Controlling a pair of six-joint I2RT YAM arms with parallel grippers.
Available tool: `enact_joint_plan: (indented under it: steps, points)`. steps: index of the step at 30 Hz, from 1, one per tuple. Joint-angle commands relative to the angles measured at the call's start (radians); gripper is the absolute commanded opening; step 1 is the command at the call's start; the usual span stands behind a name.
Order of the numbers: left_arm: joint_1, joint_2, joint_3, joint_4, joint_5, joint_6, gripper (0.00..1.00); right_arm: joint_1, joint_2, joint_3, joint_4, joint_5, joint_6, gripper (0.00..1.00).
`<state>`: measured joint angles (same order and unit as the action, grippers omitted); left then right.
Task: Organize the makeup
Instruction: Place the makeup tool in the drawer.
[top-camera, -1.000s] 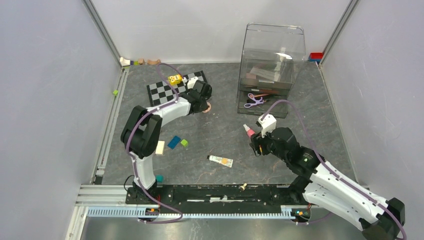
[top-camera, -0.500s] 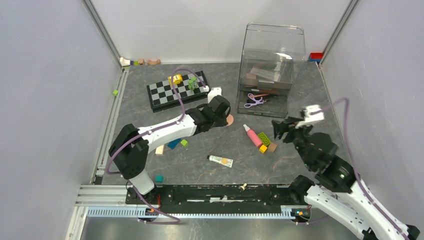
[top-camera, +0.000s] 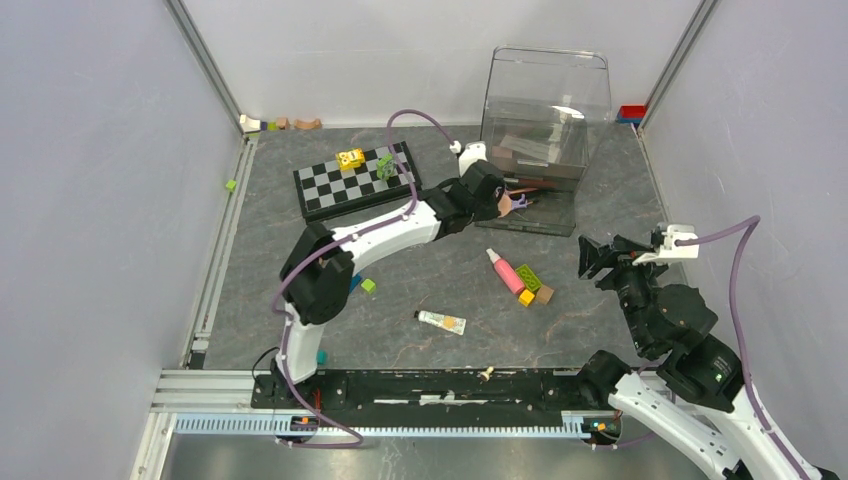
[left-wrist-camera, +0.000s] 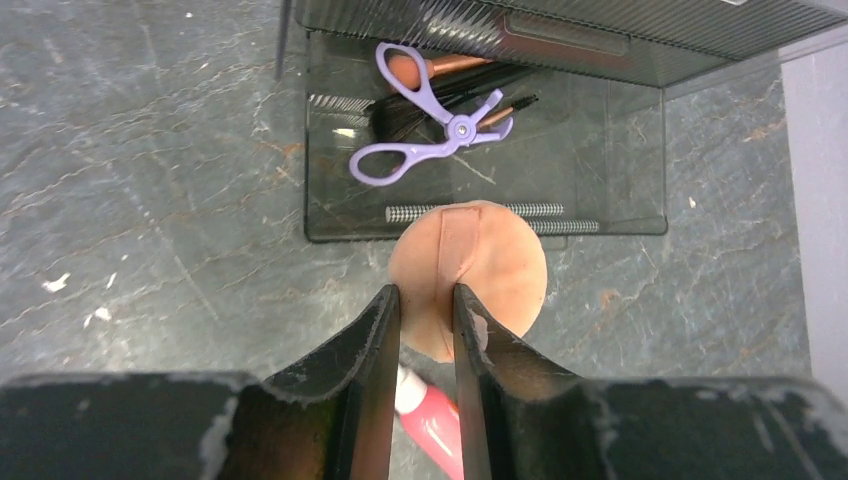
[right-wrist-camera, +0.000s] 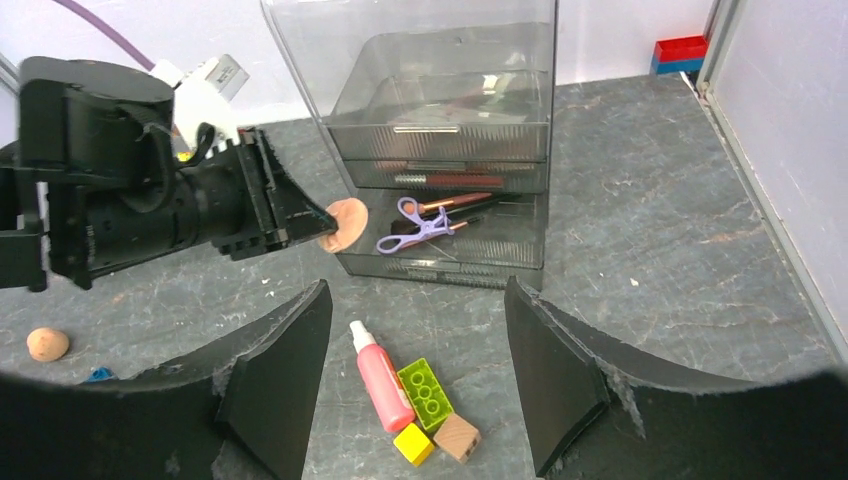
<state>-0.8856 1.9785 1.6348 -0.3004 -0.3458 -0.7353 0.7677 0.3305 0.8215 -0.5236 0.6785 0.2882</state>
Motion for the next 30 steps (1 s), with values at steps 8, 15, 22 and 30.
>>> enact_joint_plan:
  steps: [8, 15, 22, 30]
  points:
    - [0.022, 0.199, 0.2, 0.061, -0.033, 0.022, 0.34, 0.004, -0.001, 0.006, -0.019, 0.057, -0.044, 0.72]
    - [0.048, 0.256, 0.24, 0.057, -0.033, 0.023, 0.35, 0.004, -0.003, -0.011, -0.015, 0.065, -0.058, 0.73]
    - [0.063, 0.272, 0.252, 0.06, -0.027, 0.045, 0.41, 0.004, 0.011, -0.031, -0.004, 0.064, -0.086, 0.74]
    - [0.068, 0.263, 0.252, 0.059, -0.032, 0.063, 0.57, 0.004, 0.026, -0.052, 0.01, 0.039, -0.092, 0.75]
